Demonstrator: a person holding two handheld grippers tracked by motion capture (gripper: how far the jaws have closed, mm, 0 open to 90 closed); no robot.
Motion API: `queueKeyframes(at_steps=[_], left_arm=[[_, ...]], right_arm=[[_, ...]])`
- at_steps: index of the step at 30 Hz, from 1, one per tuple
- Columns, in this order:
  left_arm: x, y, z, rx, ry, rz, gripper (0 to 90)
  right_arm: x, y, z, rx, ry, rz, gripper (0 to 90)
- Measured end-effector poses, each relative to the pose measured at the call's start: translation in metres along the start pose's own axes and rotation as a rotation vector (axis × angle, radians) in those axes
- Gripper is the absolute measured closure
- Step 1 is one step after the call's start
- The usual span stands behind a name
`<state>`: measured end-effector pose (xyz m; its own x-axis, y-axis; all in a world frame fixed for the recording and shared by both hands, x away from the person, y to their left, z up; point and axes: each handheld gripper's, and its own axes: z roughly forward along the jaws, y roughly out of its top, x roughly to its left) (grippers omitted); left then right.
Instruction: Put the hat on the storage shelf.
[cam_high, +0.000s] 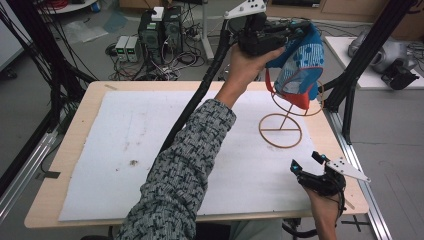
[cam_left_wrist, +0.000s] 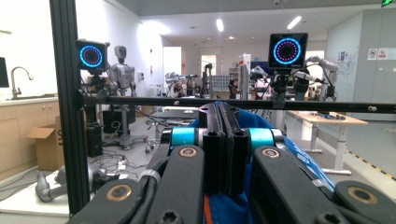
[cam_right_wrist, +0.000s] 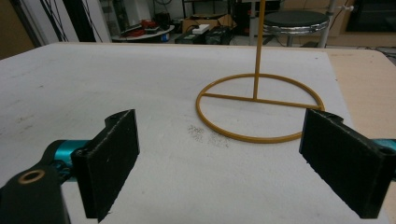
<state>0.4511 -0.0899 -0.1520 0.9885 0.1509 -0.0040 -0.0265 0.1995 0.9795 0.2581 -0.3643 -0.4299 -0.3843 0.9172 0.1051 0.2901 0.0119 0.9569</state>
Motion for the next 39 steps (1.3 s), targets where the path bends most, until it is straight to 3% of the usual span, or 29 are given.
queueKeyframes(at_steps=[5, 11, 18, 28, 39], left_arm=[[0.011, -0.016, 0.005, 0.049, 0.018, -0.033, 88.1], [0.022, -0.035, 0.01, 0.165, 0.051, -0.027, 88.0], [0.03, -0.054, 0.015, 0.248, 0.057, -0.054, 87.9], [0.038, -0.072, 0.023, 0.305, 0.079, -0.049, 87.9], [0.051, -0.093, 0.028, 0.334, 0.094, -0.075, 87.8]], right_arm=[[-0.001, 0.0, -0.001, -0.005, -0.001, 0.004, 11.2], [0.0, 0.0, 0.001, 0.001, 0.007, 0.001, 11.2], [0.001, 0.0, 0.003, 0.007, 0.016, -0.003, 11.2], [0.0, 0.0, 0.003, 0.005, 0.02, -0.001, 11.2], [-0.002, 0.0, 0.003, 0.003, 0.02, 0.007, 11.3]])
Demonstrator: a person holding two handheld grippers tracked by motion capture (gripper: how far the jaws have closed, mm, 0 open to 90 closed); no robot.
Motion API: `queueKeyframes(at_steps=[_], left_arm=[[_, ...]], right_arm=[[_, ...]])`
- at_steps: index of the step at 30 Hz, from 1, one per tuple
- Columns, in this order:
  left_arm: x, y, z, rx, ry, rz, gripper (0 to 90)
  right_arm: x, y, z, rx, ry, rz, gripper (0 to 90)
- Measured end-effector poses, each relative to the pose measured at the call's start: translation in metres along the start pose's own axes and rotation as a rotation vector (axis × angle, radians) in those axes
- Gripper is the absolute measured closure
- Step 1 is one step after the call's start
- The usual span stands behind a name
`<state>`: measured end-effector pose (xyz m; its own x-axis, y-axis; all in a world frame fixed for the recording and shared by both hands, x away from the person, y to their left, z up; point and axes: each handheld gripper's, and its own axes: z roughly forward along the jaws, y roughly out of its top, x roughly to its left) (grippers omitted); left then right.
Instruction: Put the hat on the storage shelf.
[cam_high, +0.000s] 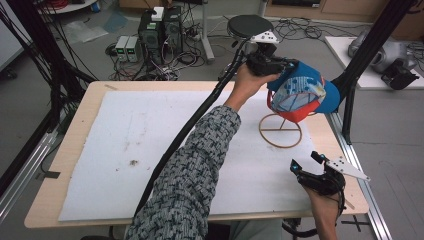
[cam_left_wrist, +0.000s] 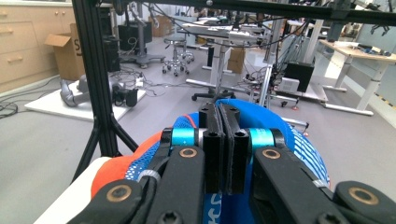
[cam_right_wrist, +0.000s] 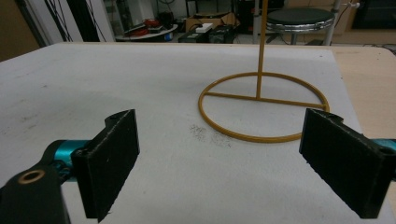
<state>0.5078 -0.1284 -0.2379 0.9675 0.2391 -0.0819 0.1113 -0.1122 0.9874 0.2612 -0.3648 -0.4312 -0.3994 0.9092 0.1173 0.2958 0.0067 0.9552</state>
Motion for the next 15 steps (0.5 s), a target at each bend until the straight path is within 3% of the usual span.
queueKeyframes(at_steps=[9, 15], left_arm=[[0.01, -0.009, 0.006, 0.009, 0.027, -0.006, 87.1], [0.012, -0.011, 0.007, 0.009, 0.027, -0.034, 86.8]], right_arm=[[-0.002, 0.0, 0.001, 0.003, 0.002, -0.002, 11.2], [-0.002, 0.0, 0.001, 0.005, 0.006, 0.005, 11.2]])
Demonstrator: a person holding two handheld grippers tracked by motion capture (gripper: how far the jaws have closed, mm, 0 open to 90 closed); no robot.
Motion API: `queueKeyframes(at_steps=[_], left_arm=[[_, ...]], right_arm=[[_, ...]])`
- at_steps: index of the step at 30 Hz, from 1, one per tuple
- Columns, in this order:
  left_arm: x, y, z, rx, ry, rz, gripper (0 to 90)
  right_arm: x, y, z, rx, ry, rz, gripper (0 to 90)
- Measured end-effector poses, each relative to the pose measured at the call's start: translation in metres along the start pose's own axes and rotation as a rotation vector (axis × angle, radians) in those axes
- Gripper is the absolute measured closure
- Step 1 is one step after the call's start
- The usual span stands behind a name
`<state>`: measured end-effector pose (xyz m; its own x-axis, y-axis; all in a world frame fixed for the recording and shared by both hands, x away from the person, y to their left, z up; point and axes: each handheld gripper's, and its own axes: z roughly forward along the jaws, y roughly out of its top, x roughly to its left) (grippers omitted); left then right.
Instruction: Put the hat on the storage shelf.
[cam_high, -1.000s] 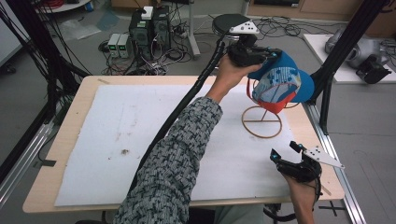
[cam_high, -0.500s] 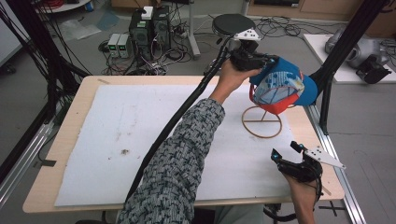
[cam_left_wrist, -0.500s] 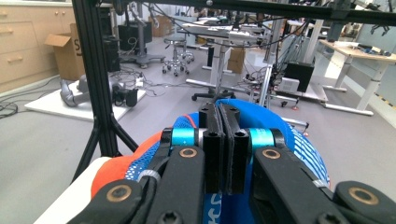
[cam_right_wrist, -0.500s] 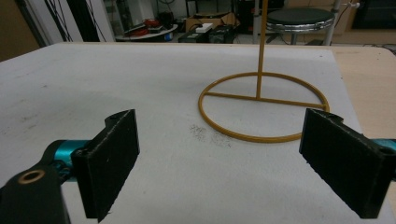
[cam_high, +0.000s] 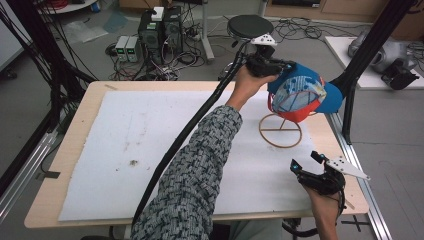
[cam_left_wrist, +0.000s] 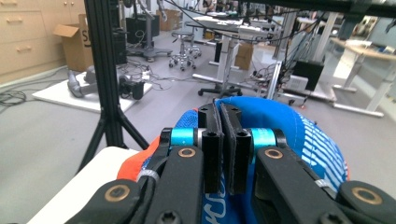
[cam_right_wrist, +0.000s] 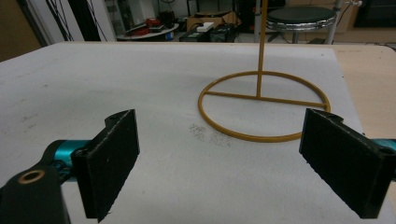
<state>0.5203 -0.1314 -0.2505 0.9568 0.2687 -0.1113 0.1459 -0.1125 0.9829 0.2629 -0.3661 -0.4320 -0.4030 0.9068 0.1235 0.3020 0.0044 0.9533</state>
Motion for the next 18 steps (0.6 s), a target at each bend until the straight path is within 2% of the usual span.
queueKeyframes(at_steps=[4, 9, 15, 18], left_arm=[[0.0001, -0.0008, 0.0014, 0.005, 0.005, 0.005, 85.0], [0.0011, -0.0022, 0.0007, 0.02, 0.009, -0.006, 75.8], [-0.0001, -0.0014, -0.0022, 0.045, -0.007, 0.015, 66.7], [-0.0014, 0.0006, -0.0071, 0.058, 0.004, 0.032, 60.9]], right_arm=[[0.0002, 0.0002, 0.0002, 0.0, 0.001, 0.001, 11.2], [-0.001, 0.0001, -0.0005, -0.003, -0.002, 0.003, 11.2], [-0.001, 0.0002, -0.0008, -0.004, -0.004, 0.004, 11.2], [-0.0009, 0.0002, -0.0007, -0.003, -0.002, -0.001, 11.2]])
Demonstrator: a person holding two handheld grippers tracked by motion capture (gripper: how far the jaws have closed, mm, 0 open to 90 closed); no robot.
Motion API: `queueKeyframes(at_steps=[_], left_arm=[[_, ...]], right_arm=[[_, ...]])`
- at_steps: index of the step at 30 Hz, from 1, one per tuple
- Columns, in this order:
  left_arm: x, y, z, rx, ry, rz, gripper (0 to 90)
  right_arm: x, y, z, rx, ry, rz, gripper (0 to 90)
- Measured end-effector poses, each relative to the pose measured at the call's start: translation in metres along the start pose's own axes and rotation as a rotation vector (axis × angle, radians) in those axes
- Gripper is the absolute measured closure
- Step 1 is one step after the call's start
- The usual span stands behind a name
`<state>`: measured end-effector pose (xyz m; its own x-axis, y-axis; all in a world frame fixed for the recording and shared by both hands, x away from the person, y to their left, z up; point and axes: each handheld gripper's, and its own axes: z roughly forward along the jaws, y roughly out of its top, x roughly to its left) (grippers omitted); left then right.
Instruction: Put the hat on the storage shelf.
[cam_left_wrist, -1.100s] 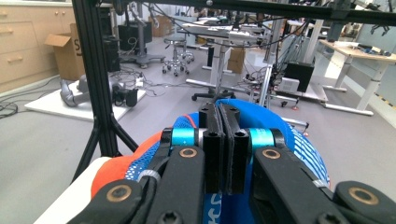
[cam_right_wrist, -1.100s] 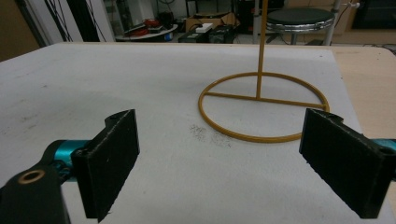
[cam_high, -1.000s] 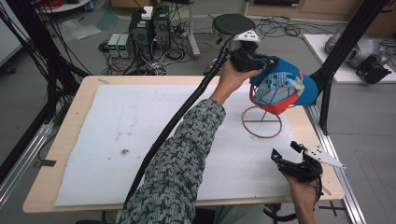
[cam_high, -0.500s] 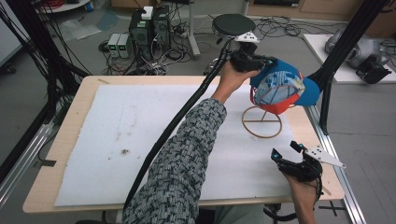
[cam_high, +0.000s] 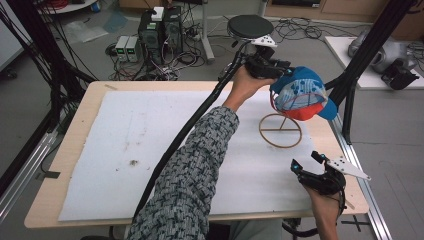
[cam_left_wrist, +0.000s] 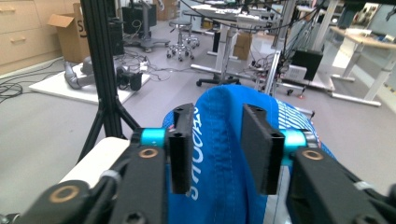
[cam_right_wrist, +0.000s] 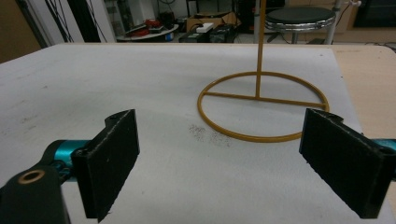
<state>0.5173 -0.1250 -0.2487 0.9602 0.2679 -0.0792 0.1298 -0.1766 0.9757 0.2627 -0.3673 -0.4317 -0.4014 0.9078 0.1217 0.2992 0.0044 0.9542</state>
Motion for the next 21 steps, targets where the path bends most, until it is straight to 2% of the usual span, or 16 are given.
queueKeyframes(at_steps=[2, 9, 10, 12, 21], left_arm=[[0.0, 0.002, -0.006, 0.007, 0.012, 0.021, 57.9], [0.003, 0.008, -0.032, 0.018, 0.057, 0.022, 52.9], [0.003, 0.008, -0.037, 0.014, 0.069, 0.029, 52.5], [0.003, 0.005, -0.049, -0.034, 0.107, 0.058, 52.4], [0.015, -0.011, -0.111, -0.041, 0.21, 0.031, 49.1]], right_arm=[[0.0, 0.0, 0.0, -0.001, -0.001, 0.004, 11.2], [0.002, 0.001, 0.001, 0.003, 0.002, 0.001, 11.2], [0.002, 0.001, 0.002, 0.004, 0.003, 0.001, 11.2], [0.003, 0.001, 0.003, 0.007, 0.005, -0.002, 11.2], [0.006, 0.002, 0.01, 0.01, 0.015, -0.011, 11.2]])
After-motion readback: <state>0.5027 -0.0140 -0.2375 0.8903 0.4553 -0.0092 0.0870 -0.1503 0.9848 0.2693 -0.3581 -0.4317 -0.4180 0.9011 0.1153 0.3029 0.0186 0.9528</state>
